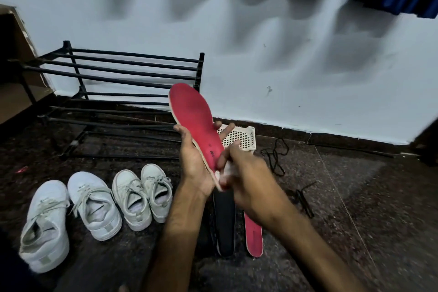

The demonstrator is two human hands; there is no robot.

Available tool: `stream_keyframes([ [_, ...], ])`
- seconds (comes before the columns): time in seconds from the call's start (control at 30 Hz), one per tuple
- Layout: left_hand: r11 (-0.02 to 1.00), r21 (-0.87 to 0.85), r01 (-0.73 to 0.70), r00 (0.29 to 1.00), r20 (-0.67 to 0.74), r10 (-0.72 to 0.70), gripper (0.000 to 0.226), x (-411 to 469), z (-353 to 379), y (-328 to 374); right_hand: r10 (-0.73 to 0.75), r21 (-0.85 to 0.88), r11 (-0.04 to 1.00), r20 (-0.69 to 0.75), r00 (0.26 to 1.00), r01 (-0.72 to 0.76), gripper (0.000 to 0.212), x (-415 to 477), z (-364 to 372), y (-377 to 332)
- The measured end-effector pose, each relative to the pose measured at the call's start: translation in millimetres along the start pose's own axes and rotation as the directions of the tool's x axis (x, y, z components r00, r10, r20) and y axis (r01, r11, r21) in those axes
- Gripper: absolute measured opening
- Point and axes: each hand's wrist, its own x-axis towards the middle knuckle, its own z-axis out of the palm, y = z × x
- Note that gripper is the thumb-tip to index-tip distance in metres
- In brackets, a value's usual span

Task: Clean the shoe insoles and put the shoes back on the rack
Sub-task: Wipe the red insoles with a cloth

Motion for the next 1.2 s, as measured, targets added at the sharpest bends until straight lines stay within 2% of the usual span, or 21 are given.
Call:
stream_keyframes([
  [0.1,0.991,-0.068,-0.114,0.993,-0.005,0.114,0.08,2,3,5,-0.025,0.028,0.999,0.017,1.0,0.025,0.041,-13,7,-1],
  [0.23,0.991,-0.077,-0.108,0.992,0.056,0.112,0.079,-2,7,21,-0.072,0.01,0.997,-0.081,0.994,0.073,0.034,-1,-4,-10],
  [0.33,0.993,-0.068,-0.095,0.993,0.06,0.1,0.078,2,-3,37,-0.027,0.358,0.933,-0.06,0.998,0.047,0.021,-5,-32,-16],
  [0.4,0.994,-0.063,-0.09,0.995,0.044,0.093,0.077,1,-3,38,-0.002,0.466,0.881,-0.172,0.985,0.083,0.017,-1,-44,-20],
  [0.5,0.999,-0.037,0.02,0.998,0.067,-0.018,0.08,-7,9,30,-0.008,0.28,0.958,-0.188,0.982,0.061,0.016,20,-29,-28],
  [0.6,0.999,-0.041,0.032,0.999,0.045,-0.03,0.079,-11,11,24,-0.056,0.039,0.997,-0.132,0.99,0.061,0.019,20,-6,-28],
  [0.77,0.997,-0.074,-0.027,0.999,-0.028,0.025,0.077,-12,15,19,-0.04,-0.008,0.999,-0.105,0.994,0.04,0.02,2,-12,-25],
  [0.9,0.998,-0.037,0.041,0.998,-0.047,-0.043,0.079,-14,27,14,-0.23,-0.285,0.94,-0.129,0.964,0.186,0.007,25,-20,-24],
  [0.93,0.998,-0.042,0.052,0.998,-0.042,-0.054,0.08,-15,30,12,-0.267,-0.365,0.909,-0.145,0.953,0.199,0.003,32,-23,-22],
  [1.0,0.996,-0.065,0.058,0.997,-0.053,-0.062,0.08,-16,35,8,-0.277,-0.468,0.868,-0.177,0.944,0.167,0.007,39,-25,-21],
  [1.1,0.995,-0.083,0.047,0.998,-0.048,-0.051,0.084,-11,27,5,-0.245,-0.454,0.879,-0.171,0.954,0.144,0.004,28,-15,-24],
  [1.2,0.995,-0.085,0.051,0.997,-0.052,-0.055,0.08,-7,17,9,-0.149,-0.187,0.974,-0.116,0.982,0.126,0.009,9,-14,-20],
])
